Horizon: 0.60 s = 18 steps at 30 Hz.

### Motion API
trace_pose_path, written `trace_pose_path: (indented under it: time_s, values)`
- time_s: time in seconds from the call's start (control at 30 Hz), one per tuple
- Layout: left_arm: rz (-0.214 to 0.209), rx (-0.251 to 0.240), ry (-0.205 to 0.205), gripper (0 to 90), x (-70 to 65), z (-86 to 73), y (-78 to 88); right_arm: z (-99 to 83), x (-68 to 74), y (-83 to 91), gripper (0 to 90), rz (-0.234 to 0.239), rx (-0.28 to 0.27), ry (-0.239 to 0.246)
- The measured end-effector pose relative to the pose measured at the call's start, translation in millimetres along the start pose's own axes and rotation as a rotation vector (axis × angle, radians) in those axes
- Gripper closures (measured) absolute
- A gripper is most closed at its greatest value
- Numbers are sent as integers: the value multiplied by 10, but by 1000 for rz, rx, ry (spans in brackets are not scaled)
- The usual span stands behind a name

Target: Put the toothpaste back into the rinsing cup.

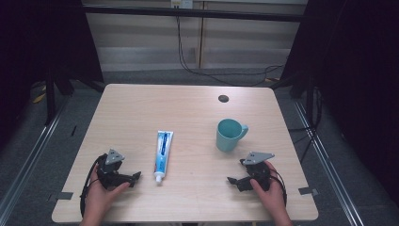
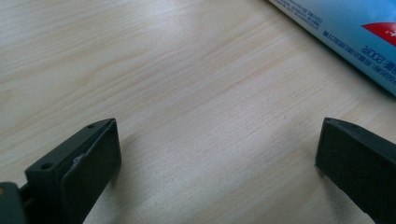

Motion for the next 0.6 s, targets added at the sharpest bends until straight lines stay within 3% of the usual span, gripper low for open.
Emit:
trace_pose_path:
  time_s: [0.17, 0.4, 0.47, 0.5, 0.53, 0.6]
  values:
    - [1, 2, 9, 0, -7, 0, -2, 0, 0, 0, 114, 0, 0, 0]
    - [7, 142, 36, 40, -19, 10, 35, 1, 0, 0, 114, 0, 0, 0]
    - [6, 151, 41, 81, -18, 18, 38, 0, 0, 0, 115, 0, 0, 0]
    - [-3, 174, 62, 81, -17, 31, 60, 0, 0, 0, 115, 0, 0, 0]
    - [-15, 196, 93, 163, -16, 50, 79, 1, 0, 0, 114, 0, 0, 0]
    - [-17, 230, 123, 161, -9, 52, 88, 1, 0, 0, 115, 1, 0, 0]
Point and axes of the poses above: each handheld gripper's, and its own axes: y roughly backward along the jaws, z roughly out of its top, x roughly to its left, the point moved 10 cm from there along -y, roughly forward along the jaws, and after that the axes turned 8 degrees about -z, right-handed, at the moved point
